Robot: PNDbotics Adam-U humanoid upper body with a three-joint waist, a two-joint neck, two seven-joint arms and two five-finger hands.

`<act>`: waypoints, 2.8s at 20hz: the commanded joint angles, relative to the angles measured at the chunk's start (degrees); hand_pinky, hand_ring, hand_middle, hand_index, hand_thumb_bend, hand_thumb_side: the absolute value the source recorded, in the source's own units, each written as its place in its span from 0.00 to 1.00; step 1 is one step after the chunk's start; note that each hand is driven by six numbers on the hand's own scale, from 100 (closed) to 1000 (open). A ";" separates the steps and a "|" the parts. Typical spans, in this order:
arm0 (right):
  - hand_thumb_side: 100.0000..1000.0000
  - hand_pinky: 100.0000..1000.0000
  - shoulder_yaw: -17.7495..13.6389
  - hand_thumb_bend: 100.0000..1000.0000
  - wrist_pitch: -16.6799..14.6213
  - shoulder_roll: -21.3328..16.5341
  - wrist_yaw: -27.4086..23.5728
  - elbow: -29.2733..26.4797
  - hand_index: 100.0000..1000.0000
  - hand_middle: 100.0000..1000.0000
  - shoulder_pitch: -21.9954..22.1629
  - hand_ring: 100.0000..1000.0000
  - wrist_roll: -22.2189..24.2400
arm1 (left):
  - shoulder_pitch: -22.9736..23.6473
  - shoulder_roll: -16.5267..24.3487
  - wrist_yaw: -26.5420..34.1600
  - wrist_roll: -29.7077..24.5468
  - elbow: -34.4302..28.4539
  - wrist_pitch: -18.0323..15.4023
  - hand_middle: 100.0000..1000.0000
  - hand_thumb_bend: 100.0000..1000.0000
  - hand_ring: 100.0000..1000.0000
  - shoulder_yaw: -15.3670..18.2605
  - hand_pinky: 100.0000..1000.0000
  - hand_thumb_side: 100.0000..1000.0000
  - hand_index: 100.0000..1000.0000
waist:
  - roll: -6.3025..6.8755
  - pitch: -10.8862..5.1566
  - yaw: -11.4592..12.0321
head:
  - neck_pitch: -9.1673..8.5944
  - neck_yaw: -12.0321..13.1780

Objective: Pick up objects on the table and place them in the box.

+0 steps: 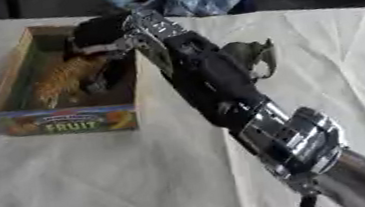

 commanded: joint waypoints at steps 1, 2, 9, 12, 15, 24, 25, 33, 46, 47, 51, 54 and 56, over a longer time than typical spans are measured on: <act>0.45 0.71 -0.62 0.12 -5.20 0.05 7.47 1.44 0.68 0.46 -1.00 0.54 -0.72 | -0.67 0.63 0.45 -0.38 -1.29 -0.02 0.53 0.74 0.53 -0.11 0.47 0.34 0.68 | 0.69 -0.86 0.20 | -0.74 -0.24; 0.46 0.72 -0.43 0.15 -5.20 0.17 9.69 1.80 0.71 0.50 -0.96 0.56 -2.69 | -0.68 0.62 0.43 -0.39 -1.30 -0.02 0.53 0.74 0.53 -0.10 0.47 0.34 0.68 | 0.72 -0.85 0.26 | -0.79 -0.23; 0.56 0.76 -0.36 0.36 -5.20 -0.21 21.71 3.46 0.89 0.76 -1.40 0.71 -15.89 | -0.53 0.60 0.51 -0.41 -1.26 0.00 0.53 0.74 0.53 -0.05 0.47 0.34 0.68 | 0.85 -1.04 0.03 | -0.90 -0.12; 0.68 0.79 -0.19 0.39 -5.20 -0.88 24.35 3.86 0.93 0.84 -2.00 0.78 -19.27 | -0.35 0.63 0.52 -0.37 -1.16 0.01 0.53 0.74 0.53 0.00 0.47 0.34 0.68 | 0.89 -1.29 -0.42 | -0.81 0.05; 0.70 0.80 0.48 0.39 -5.20 -1.74 24.78 3.53 0.94 0.87 -2.71 0.81 -20.53 | -0.10 0.70 0.49 -0.36 -1.02 0.01 0.53 0.74 0.53 0.06 0.47 0.34 0.68 | 0.89 -1.59 -0.90 | -0.71 0.29; 0.58 0.82 5.32 0.40 -5.20 -6.05 14.42 -4.44 0.95 0.89 -4.05 0.83 -18.74 | 0.82 1.11 0.30 -0.06 -0.64 -0.07 0.53 0.74 0.53 0.43 0.48 0.34 0.68 | 0.71 -2.59 -3.16 | -0.15 1.46; 0.57 0.82 5.66 0.40 -5.20 -6.85 12.38 -5.67 0.95 0.88 -4.05 0.83 -18.02 | 0.90 1.15 0.27 -0.01 -0.61 -0.09 0.53 0.74 0.53 0.50 0.48 0.34 0.68 | 0.67 -2.68 -3.43 | -0.10 1.60; 0.47 0.82 2.83 0.32 -5.20 -14.81 -7.76 -11.79 0.94 0.87 -2.74 0.82 -4.94 | 1.60 1.50 0.02 0.51 -0.37 -0.21 0.53 0.74 0.53 1.06 0.48 0.34 0.68 | 0.51 -3.03 -5.48 | 0.07 2.94; 0.54 0.81 -6.83 0.15 -5.20 -21.68 -18.57 -4.66 0.93 0.86 1.42 0.81 12.60 | 1.92 1.32 -0.27 0.79 -0.45 -0.30 0.53 0.74 0.53 1.54 0.48 0.34 0.68 | 1.26 -2.24 -6.98 | -0.37 3.45; 0.56 0.81 -7.21 0.15 -5.20 -21.85 -17.95 -3.93 0.93 0.86 1.67 0.81 12.87 | 1.90 1.29 -0.27 0.79 -0.46 -0.31 0.53 0.74 0.53 1.55 0.48 0.34 0.68 | 1.31 -2.20 -7.07 | -0.41 3.49; 0.61 0.81 -7.94 0.15 -5.20 -22.29 -14.86 -1.65 0.93 0.86 2.70 0.81 12.69 | 1.87 1.21 -0.31 0.81 -0.47 -0.31 0.53 0.74 0.53 1.61 0.48 0.34 0.68 | 1.49 -2.04 -7.43 | -0.50 3.55; 0.65 0.81 -7.84 0.17 -5.20 -22.41 -12.28 -0.74 0.94 0.87 3.47 0.82 11.68 | 1.89 1.16 -0.35 0.86 -0.45 -0.32 0.53 0.74 0.53 1.67 0.48 0.35 0.68 | 1.61 -1.96 -7.75 | -0.54 3.62; 0.66 0.81 -7.91 0.17 -5.20 -22.45 -10.39 -0.06 0.94 0.87 3.99 0.82 10.72 | 1.81 1.13 -0.36 0.87 -0.47 -0.34 0.53 0.74 0.53 1.67 0.48 0.35 0.68 | 1.68 -1.89 -7.90 | -0.60 3.63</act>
